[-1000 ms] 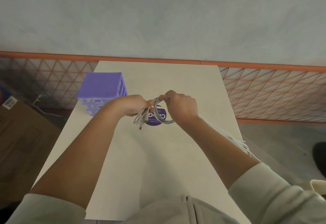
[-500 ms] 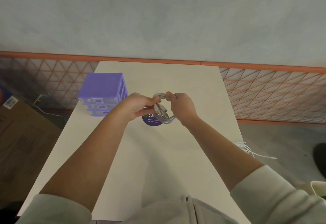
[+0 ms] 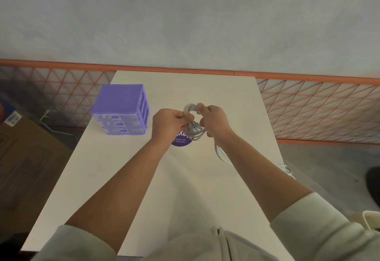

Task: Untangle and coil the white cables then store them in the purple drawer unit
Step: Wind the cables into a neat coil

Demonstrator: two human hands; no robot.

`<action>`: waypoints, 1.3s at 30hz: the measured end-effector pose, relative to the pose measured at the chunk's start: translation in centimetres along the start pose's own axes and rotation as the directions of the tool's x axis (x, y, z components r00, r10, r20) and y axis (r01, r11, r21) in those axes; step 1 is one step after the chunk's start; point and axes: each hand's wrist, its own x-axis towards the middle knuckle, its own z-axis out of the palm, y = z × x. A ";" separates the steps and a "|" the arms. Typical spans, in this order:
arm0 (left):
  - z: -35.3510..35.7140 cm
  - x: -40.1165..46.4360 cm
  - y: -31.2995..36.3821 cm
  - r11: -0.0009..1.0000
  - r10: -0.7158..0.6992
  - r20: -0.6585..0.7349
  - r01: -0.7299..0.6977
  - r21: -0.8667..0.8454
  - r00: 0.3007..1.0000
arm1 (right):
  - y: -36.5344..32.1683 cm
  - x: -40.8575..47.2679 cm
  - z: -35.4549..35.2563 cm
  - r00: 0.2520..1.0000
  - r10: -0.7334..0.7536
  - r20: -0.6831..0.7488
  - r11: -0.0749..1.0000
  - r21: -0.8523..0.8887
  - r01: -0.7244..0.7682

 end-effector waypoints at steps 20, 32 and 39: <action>-0.6 -1.1 0.4 0.557 0.150 0.033 -0.112 0.823 0.988 | -0.2 -0.7 -0.5 0.993 -0.106 0.057 0.994 -0.007 0.106; -2.5 -0.3 -0.6 0.999 -0.045 0.327 0.047 0.002 0.944 | -0.6 -0.8 -1.8 0.986 -0.111 0.121 0.986 0.137 0.094; -2.6 -0.4 -1.8 1.000 0.021 0.450 -0.029 0.012 0.893 | -0.3 -0.8 -2.1 0.965 -0.121 0.233 0.989 0.115 0.096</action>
